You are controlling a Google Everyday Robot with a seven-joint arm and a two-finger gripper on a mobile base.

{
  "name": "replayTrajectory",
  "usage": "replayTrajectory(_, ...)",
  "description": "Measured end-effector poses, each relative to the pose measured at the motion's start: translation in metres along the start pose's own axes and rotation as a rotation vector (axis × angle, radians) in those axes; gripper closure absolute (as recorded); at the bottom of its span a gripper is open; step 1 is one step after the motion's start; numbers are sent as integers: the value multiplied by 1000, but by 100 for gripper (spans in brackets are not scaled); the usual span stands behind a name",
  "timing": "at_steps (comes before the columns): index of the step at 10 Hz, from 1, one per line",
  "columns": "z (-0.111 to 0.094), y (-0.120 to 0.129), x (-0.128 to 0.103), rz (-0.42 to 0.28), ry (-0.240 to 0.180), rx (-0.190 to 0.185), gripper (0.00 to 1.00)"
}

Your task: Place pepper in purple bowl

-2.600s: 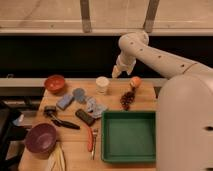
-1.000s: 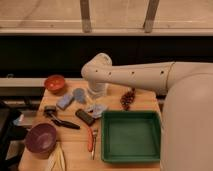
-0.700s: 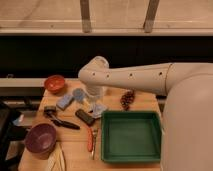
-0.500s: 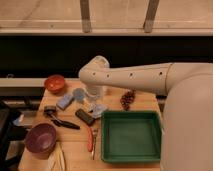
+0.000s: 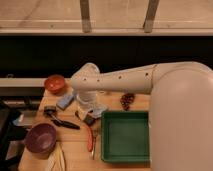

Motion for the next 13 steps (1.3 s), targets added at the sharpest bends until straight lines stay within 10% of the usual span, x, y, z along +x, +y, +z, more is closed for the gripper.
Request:
replayTrajectory(6,47,61,9,-28,102,-76,38)
replayTrajectory(13,82,41,40,179,219,-37,38)
